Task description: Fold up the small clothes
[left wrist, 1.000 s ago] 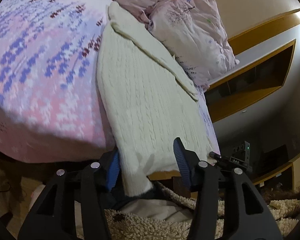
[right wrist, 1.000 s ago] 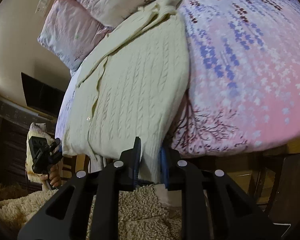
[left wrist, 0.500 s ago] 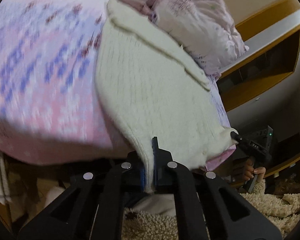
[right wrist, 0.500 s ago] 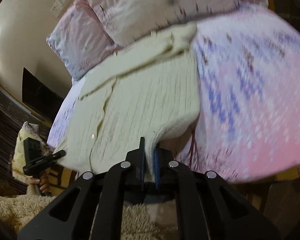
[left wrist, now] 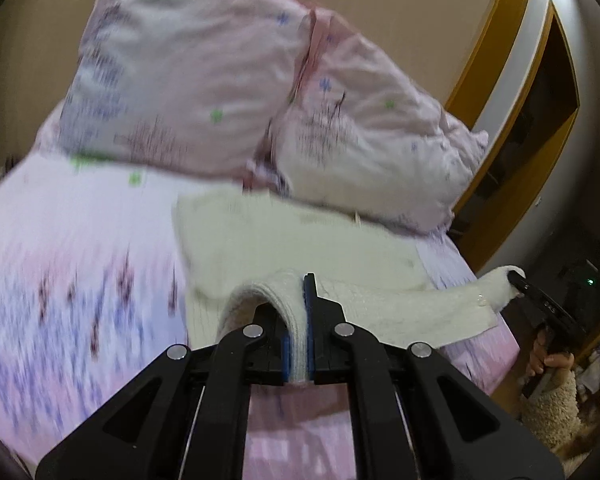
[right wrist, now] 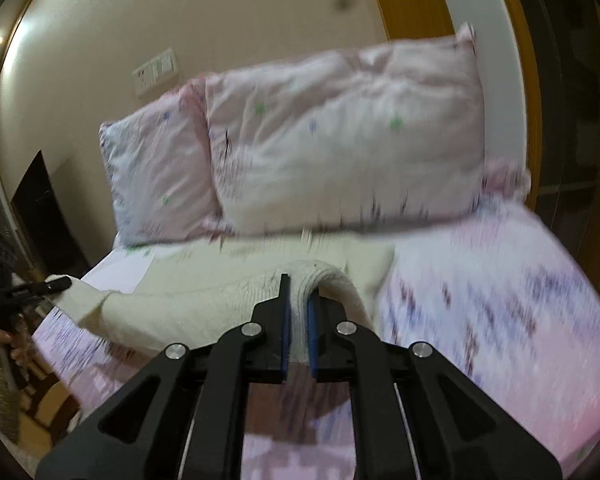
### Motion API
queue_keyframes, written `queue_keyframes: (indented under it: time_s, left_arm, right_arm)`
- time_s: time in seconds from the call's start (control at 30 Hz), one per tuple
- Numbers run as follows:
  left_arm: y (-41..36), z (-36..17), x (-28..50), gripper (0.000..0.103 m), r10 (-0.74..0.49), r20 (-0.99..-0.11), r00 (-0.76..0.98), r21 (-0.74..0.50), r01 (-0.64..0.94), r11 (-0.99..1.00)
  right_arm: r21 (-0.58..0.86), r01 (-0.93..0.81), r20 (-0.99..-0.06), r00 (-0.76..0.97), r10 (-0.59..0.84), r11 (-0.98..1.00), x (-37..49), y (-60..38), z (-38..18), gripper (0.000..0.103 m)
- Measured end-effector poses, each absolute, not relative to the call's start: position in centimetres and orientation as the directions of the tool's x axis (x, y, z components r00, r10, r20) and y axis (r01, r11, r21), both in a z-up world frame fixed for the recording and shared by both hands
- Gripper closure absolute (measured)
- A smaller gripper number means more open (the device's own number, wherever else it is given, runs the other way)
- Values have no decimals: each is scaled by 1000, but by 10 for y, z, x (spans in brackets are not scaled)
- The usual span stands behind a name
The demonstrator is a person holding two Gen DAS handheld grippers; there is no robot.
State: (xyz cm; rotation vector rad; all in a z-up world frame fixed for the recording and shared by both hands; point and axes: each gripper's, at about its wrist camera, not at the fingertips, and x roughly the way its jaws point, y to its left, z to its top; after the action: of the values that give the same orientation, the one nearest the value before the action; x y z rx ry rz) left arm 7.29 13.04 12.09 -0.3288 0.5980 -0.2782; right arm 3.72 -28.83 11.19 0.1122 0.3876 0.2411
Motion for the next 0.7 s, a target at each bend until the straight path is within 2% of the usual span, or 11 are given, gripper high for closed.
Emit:
queue_keyframes:
  time_s: [0.2, 0.33, 0.47, 0.6, 0.7]
  left_arm:
    - [132, 147, 128, 98, -314, -445, 839, -353, 158, 922]
    - [131, 139, 172, 98, -299, -439, 847, -367, 135, 920]
    - [139, 103, 222, 98, -294, -486, 823, -427, 69, 902]
    - [149, 55, 261, 98, -322, -552, 769, -519, -15, 854]
    - [157, 31, 278, 98, -343, -576, 742, -567, -61, 822]
  right_arm:
    - [144, -163, -278, 940, 198, 976, 88, -280, 136, 96]
    - [184, -125, -286, 942, 175, 975, 136, -275, 133, 96]
    - [235, -63, -383, 911, 152, 970, 192, -276, 105, 96]
    - [320, 28, -544, 824, 160, 947, 256, -287, 63, 96]
    - [367, 79, -605, 777, 174, 927, 283, -294, 41, 96]
